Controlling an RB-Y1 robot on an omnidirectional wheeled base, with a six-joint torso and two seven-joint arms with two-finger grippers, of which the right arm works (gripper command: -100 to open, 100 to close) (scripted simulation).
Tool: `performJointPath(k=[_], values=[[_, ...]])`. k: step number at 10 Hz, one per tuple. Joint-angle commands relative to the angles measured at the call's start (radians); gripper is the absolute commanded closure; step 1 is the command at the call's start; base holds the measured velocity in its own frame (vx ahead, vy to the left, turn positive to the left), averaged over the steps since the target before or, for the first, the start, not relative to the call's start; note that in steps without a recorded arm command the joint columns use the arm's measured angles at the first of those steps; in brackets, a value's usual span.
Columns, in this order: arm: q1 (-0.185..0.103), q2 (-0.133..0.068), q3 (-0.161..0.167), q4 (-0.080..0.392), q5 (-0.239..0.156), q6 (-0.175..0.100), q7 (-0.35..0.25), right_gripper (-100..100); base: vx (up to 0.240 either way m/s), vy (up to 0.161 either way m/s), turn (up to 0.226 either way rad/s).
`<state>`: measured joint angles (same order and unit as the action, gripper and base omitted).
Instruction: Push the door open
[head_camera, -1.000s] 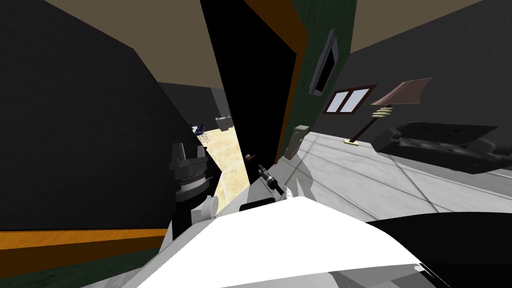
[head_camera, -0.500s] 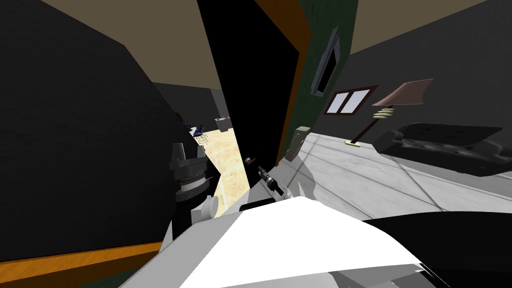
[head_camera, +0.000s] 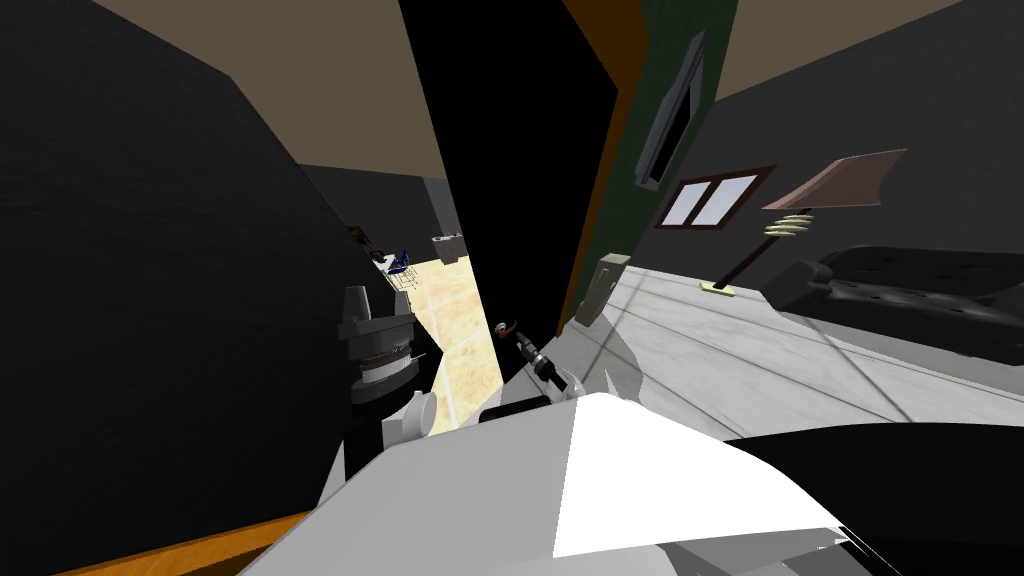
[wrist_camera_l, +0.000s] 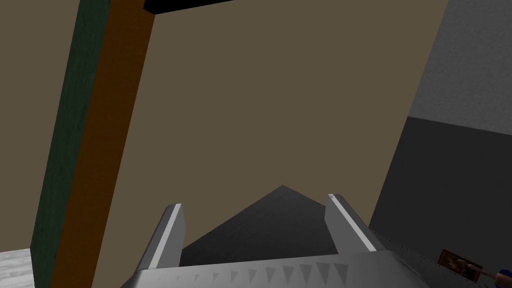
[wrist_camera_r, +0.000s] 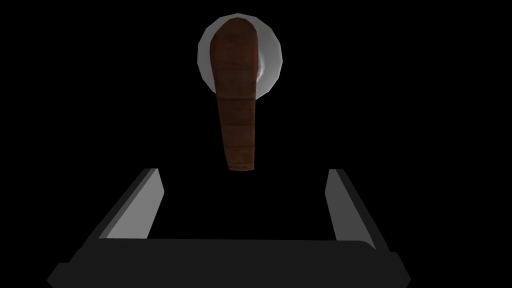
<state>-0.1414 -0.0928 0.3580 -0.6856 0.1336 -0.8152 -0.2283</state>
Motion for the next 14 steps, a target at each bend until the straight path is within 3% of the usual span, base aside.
performJointPath(k=[1,5,6,11,14], values=[[-0.002,0.005,-0.005,0.005,-0.002,0.001,0.005,-100,0.172,0.107,0.029],[-0.005,0.013,-0.011,0.011,-0.005,0.002,0.013,-100,0.146,0.095,0.026],[-0.005,0.013,-0.011,0.011,-0.005,0.002,0.013,100,-0.007,-0.004,-0.005],[-0.005,0.013,-0.011,0.011,-0.005,0.002,0.013,100,-0.006,-0.006,0.006],[-0.01,0.009,-0.039,0.014,-0.018,0.006,0.027,100,0.131,0.085,-0.031]])
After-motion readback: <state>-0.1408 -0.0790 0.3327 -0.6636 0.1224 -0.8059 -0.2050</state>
